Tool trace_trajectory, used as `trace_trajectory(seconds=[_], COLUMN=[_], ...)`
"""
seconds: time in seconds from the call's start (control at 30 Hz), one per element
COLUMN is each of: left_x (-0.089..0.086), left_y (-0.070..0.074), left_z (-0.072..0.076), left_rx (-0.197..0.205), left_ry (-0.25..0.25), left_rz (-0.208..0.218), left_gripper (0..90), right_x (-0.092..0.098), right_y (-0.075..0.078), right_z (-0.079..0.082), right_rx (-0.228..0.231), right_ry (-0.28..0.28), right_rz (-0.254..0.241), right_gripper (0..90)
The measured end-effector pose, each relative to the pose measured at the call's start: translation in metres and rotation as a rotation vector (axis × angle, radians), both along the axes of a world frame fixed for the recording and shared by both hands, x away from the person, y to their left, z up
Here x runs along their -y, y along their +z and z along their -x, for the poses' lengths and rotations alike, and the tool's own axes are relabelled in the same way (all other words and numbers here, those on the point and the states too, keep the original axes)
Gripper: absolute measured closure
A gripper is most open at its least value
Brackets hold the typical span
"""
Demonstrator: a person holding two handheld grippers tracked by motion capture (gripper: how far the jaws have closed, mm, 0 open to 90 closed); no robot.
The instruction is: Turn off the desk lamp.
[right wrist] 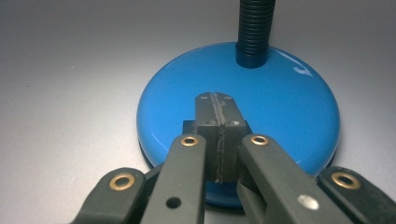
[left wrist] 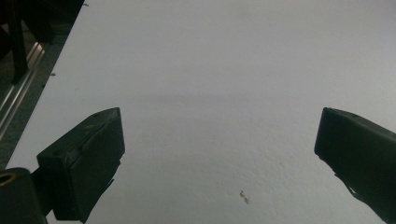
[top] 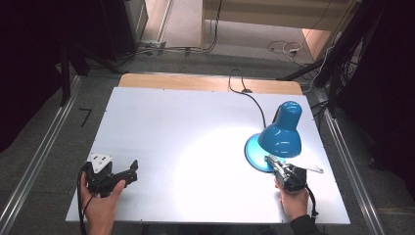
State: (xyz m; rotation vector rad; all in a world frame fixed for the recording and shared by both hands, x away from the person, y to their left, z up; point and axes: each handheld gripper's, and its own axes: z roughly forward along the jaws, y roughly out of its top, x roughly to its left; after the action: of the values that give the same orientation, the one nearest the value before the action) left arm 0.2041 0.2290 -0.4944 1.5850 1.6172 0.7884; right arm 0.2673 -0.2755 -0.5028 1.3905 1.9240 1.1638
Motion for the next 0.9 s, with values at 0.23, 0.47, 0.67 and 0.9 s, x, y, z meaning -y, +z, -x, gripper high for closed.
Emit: trace_trajectory(seconds=[0.23, 0.47, 0.67, 0.9], left_x=[-0.0002, -0.0002, -0.0006, -0.0002], left_y=[0.0, -0.0002, -0.0004, -0.0003], left_z=[-0.0001, 0.0001, 0.0001, 0.0007], left_rx=[0.0, -0.001, -0.001, 0.0], left_ry=[0.002, 0.0, 0.0, 0.0], left_rz=[-0.001, 0.002, 0.004, 0.007], left_gripper=[2.1, 2.1, 2.1, 2.1], right_x=[-0.002, -0.0039, -0.0045, -0.0035], right_y=[-0.0037, -0.0053, -0.0064, -0.0072], right_z=[-0.0023, -0.004, -0.0052, -0.0058], right_rx=[-0.015, -0.017, -0.02, -0.014], right_ry=[-0.001, -0.001, -0.001, -0.006], right_rz=[-0.009, -0.007, -0.018, -0.013], right_gripper=[87.7, 87.6, 87.7, 87.8])
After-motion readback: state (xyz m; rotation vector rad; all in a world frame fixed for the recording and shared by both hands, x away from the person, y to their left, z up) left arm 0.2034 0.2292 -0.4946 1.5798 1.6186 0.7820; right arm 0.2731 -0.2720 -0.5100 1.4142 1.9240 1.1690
